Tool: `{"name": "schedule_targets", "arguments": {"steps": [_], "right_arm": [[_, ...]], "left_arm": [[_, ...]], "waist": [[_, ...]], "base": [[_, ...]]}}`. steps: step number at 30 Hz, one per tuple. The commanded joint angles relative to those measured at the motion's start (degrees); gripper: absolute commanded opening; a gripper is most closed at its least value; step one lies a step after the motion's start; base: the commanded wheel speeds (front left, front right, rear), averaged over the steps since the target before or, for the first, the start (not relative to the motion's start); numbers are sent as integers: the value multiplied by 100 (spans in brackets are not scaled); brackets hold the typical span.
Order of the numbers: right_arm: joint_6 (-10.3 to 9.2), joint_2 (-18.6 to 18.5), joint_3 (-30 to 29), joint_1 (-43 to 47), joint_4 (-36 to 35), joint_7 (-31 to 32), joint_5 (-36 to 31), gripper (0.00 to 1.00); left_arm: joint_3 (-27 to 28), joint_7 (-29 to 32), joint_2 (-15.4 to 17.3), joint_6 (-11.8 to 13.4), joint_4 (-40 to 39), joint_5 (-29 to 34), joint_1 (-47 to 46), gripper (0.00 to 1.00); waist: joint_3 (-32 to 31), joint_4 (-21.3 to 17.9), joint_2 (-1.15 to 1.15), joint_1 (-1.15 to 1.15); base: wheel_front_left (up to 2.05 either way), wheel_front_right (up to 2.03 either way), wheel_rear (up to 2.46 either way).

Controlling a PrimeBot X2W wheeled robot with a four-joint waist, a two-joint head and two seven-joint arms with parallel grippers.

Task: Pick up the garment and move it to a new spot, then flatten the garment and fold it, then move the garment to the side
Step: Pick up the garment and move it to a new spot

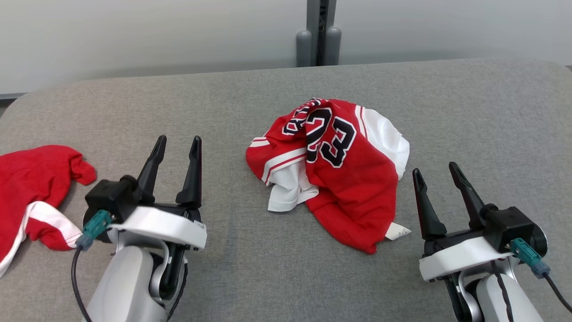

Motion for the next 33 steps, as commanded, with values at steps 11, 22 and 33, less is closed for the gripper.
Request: {"name": "schedule_targets", "arguments": {"steps": [11,22,33], "right_arm": [[1,-40,-186,392,147,-27,-19,100],[1,-40,-157,772,254,-27,58,100],[1,-39,-112,856,303,-27,100,100]], "left_arm": [[419,-3,-161,-100,-617,508,1353,100],[763,-3,-211,11,-638,773,1961,100],[759,-3,-212,102,-770,885,2128,100]], "waist": [[-366,382,0,0],[-717,293,0,0],[-891,251,0,0]], "base": [[0,0,0],[0,0,0],[0,0,0]]}}
